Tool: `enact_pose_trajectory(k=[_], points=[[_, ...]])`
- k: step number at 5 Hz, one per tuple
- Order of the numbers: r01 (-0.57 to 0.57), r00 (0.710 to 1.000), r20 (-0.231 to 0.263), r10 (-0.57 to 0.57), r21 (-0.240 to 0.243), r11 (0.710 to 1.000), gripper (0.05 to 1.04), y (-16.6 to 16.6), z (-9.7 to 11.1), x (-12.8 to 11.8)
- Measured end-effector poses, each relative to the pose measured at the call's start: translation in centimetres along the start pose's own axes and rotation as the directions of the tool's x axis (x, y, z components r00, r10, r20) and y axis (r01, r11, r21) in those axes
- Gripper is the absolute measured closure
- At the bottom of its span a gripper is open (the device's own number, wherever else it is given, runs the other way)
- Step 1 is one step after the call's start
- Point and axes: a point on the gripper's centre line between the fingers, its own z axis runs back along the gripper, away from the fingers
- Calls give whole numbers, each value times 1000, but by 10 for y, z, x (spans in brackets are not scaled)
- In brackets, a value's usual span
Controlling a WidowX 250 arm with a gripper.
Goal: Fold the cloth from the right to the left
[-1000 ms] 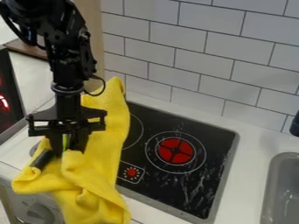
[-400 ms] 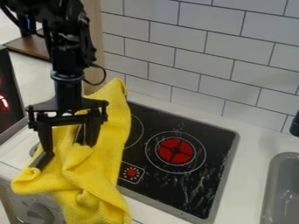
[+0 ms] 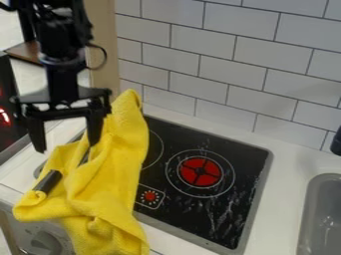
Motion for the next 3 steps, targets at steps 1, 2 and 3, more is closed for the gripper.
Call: enact_pose_trajectory(k=[1, 2, 3], points=[[31, 999, 16, -31, -46, 998, 85, -1, 17, -5], [53, 998, 35, -50, -77, 996, 85, 5, 29, -5], [58, 998, 35, -56, -81, 995, 85, 4, 29, -5]])
